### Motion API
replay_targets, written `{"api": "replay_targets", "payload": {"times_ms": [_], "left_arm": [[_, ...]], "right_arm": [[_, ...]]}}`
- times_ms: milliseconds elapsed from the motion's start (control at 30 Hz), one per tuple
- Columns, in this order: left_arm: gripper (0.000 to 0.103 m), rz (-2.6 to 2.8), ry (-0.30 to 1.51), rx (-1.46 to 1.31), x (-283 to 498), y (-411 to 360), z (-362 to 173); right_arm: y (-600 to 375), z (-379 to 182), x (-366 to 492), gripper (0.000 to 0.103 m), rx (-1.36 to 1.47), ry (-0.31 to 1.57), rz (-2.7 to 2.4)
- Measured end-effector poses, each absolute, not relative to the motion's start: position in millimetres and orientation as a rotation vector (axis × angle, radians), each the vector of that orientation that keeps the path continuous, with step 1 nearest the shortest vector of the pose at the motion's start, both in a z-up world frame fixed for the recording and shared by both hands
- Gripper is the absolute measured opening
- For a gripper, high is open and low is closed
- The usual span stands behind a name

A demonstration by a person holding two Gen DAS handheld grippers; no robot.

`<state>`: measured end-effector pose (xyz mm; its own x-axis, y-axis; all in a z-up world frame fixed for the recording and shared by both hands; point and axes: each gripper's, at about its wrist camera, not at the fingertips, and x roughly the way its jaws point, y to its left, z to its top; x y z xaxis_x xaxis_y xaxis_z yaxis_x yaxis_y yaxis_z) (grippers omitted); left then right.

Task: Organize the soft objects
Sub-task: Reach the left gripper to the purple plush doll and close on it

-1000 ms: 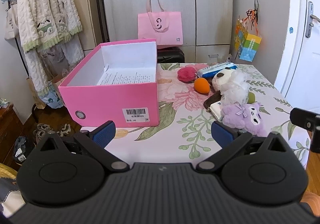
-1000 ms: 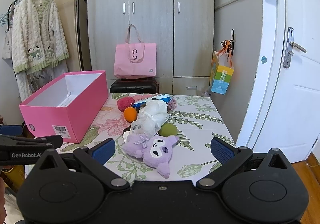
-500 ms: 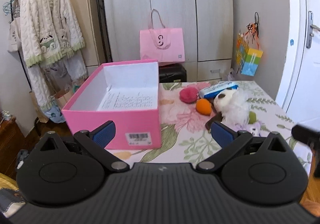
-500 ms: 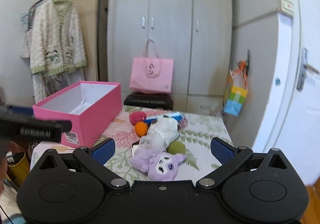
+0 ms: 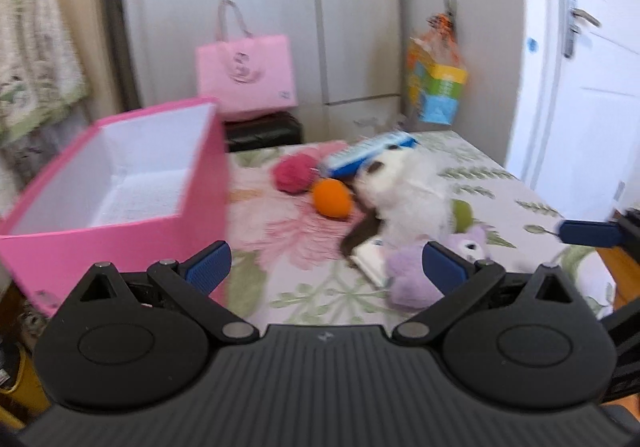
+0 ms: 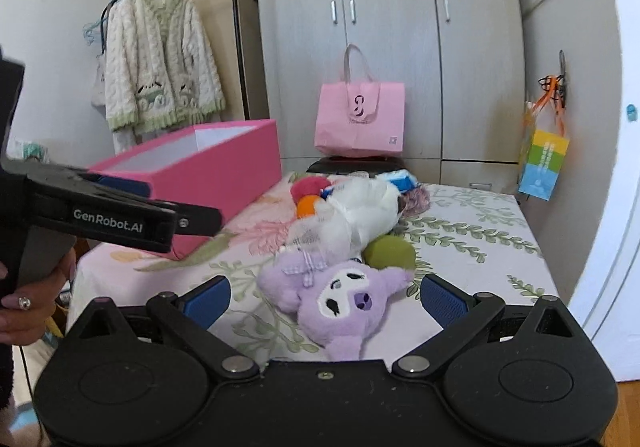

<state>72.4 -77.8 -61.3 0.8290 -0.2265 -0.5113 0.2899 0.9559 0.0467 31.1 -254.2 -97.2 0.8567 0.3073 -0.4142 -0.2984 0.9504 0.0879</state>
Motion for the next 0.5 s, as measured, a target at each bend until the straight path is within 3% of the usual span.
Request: {"api": "replay_targets", "payload": {"times_ms": [233,267,300,500], "left_arm": [[0.099,-0.388,0.589,0.106,100,-105,-93],[0.094,-0.403,0.586,0.113,102,-108,-98],[0.082,-0.419,0.584,0.119,102,-111,-102],[0.061,-0.494,0.606,0.080,106,-114,-107]], "right_arm": [[-248,-131,54,0.101,-0.018,0.467,0.372],[-249,-134,57,0.099,-0.015,0.473,0.380],[-250,-137,60,0.098,-0.008,0.482,0.388],[-258,-152,74,0.090,0.048,0.510,0.400]]}}
